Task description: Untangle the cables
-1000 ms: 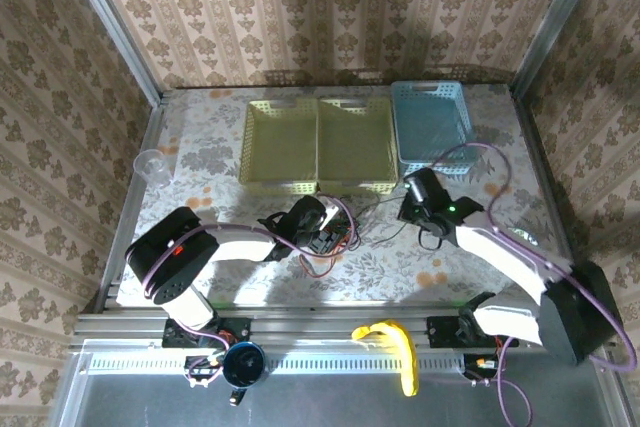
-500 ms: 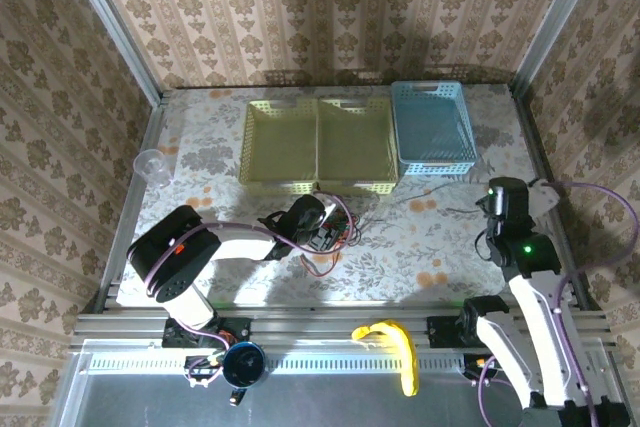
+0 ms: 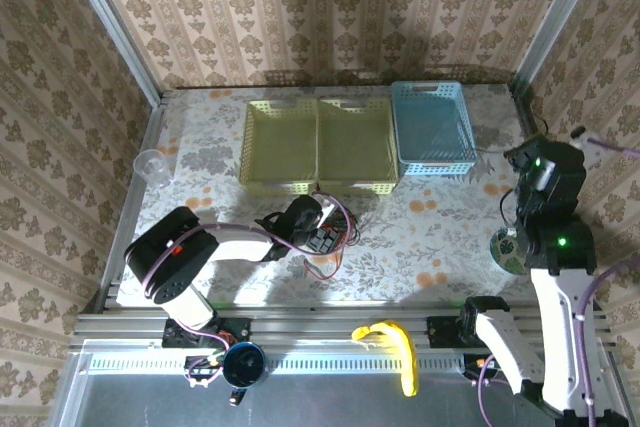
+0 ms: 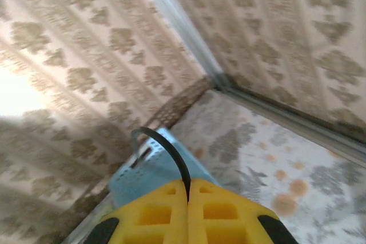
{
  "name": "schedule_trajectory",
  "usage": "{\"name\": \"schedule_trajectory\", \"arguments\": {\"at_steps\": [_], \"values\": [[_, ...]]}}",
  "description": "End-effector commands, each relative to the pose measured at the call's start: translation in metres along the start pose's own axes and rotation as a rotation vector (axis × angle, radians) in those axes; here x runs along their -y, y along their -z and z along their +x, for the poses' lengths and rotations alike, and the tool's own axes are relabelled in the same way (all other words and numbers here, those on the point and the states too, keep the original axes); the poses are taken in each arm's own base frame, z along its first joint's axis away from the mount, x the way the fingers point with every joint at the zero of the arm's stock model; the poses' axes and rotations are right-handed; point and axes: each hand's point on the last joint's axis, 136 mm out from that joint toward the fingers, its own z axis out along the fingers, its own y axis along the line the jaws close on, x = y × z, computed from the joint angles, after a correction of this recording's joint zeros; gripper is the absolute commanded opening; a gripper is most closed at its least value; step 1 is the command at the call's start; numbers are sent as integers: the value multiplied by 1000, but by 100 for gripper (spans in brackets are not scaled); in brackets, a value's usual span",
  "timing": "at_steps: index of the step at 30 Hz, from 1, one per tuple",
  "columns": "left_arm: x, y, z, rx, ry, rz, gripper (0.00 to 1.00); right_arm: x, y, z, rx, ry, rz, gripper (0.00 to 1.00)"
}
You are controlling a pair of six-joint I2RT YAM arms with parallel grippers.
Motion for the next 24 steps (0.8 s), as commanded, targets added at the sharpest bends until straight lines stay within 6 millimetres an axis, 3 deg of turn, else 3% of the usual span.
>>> {"name": "schedule_trajectory", "arguments": {"at_steps": [1, 9, 13, 15, 20, 23, 24], "values": [[9, 9, 21, -75, -40, 77, 92, -56, -11, -12, -36, 101, -193, 0], [9, 27, -20, 29, -28, 70, 94, -113, -85, 7, -160, 87, -270, 0], [8, 30, -23, 50, -17, 63, 94, -131, -131, 36, -255, 88, -275, 0], [7, 29, -23, 47, -16, 59, 94, -126, -157, 63, -325, 108, -218, 0], [6, 27, -22, 41, -12, 50, 95, -84, -216, 162, -557, 154, -55, 0], [6, 26, -23, 41, -13, 48, 96, -55, -231, 224, -721, 138, 28, 2], [5, 27, -23, 41, -12, 46, 96, -49, -231, 239, -760, 124, 42, 8]]}}
